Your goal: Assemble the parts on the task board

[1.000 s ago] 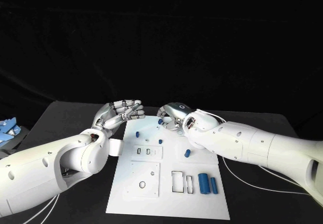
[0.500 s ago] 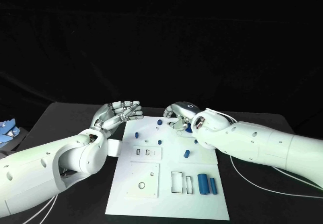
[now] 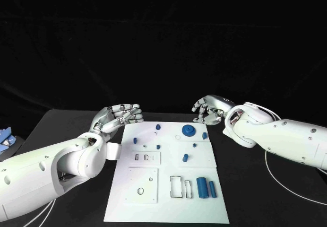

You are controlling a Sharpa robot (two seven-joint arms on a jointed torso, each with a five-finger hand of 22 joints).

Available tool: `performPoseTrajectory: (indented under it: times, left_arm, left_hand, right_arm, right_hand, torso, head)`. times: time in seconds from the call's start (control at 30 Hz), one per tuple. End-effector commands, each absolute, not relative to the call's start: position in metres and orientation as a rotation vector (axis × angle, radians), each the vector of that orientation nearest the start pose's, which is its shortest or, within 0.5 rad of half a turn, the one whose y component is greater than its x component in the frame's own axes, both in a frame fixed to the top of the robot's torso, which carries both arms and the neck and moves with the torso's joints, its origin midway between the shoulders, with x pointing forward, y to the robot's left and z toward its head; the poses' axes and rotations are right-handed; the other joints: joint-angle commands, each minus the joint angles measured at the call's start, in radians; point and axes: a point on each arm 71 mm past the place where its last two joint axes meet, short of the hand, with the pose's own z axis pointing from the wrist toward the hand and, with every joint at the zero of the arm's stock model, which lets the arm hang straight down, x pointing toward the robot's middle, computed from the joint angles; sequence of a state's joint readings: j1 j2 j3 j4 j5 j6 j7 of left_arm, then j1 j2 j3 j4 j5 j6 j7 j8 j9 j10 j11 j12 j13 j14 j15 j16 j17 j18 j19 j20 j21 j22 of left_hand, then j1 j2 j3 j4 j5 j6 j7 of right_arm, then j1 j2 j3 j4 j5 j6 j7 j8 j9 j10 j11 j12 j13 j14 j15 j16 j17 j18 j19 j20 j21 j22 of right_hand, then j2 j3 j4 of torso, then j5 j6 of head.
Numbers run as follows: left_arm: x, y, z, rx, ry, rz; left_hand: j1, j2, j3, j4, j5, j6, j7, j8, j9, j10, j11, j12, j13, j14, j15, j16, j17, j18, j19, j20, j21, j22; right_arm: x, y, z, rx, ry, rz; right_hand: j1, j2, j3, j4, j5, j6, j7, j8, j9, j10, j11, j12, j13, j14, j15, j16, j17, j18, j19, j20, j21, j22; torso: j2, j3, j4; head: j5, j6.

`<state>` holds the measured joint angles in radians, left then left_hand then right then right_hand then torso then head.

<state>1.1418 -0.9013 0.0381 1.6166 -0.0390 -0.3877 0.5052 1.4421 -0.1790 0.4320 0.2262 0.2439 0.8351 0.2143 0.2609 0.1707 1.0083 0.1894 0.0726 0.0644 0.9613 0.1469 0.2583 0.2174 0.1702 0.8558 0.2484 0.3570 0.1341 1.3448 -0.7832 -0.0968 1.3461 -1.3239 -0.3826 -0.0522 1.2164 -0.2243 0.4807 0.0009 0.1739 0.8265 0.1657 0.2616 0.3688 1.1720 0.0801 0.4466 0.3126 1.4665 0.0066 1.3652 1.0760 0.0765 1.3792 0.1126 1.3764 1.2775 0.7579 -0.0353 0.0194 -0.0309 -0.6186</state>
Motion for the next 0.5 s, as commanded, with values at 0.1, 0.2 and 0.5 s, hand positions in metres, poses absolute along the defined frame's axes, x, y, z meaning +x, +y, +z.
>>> performPoseTrajectory:
  times: [0.1,0.2,0.5]
  left_arm:
    - [0.473,0.214,-0.161,-1.05,1.285,-1.629]
    - [0.474,0.213,-0.162,-1.051,1.291,-1.633]
    - [0.474,0.213,-0.163,-1.053,1.294,-1.633]
  left_hand:
    - [-0.013,0.0,0.006,-0.001,-0.005,0.006,0.032,-0.007,-0.002,0.006,0.002,-0.006,0.001,-0.007,0.001,-0.006,0.001,0.01,-0.008,0.002,-0.005,-0.002]
    - [-0.014,-0.001,0.007,-0.002,-0.005,0.004,0.033,-0.009,-0.002,0.003,0.003,-0.008,0.0,-0.009,0.001,-0.009,0.001,0.01,-0.009,0.003,-0.006,-0.003]
    - [-0.015,-0.002,0.008,-0.004,-0.005,0.001,0.034,-0.011,-0.003,-0.001,0.004,-0.009,0.0,-0.012,0.003,-0.011,0.001,0.01,-0.011,0.004,-0.008,-0.004]
  right_arm:
    - [0.536,-0.233,-0.149,0.022,1.676,0.6]
    - [0.536,-0.231,-0.157,0.027,1.694,0.605]
    - [0.539,-0.219,-0.173,0.027,1.714,0.613]
  right_hand:
    - [0.029,0.006,-0.049,0.031,-0.001,-0.018,-0.01,0.019,0.02,-0.063,-0.008,0.185,0.186,0.028,-0.008,0.045,0.075,-0.012,0.019,-0.012,0.017,0.031]
    - [0.037,0.009,-0.064,0.051,-0.004,-0.02,-0.007,0.027,0.028,-0.082,-0.01,0.275,0.276,0.038,-0.011,0.075,0.136,-0.017,0.031,-0.009,0.028,0.052]
    - [0.055,0.011,-0.095,0.082,-0.007,-0.048,0.002,0.026,0.033,-0.014,0.001,0.569,0.595,0.062,-0.001,0.136,0.279,-0.027,0.057,0.0,0.055,0.098]
  torso:
    - [-0.003,0.0107,-0.0086]
    - [-0.003,0.0121,-0.0075]
    - [0.0,0.0137,-0.002]
  head:
    - [0.004,-0.004]
    - [0.0,-0.002]
    - [0.006,-0.009]
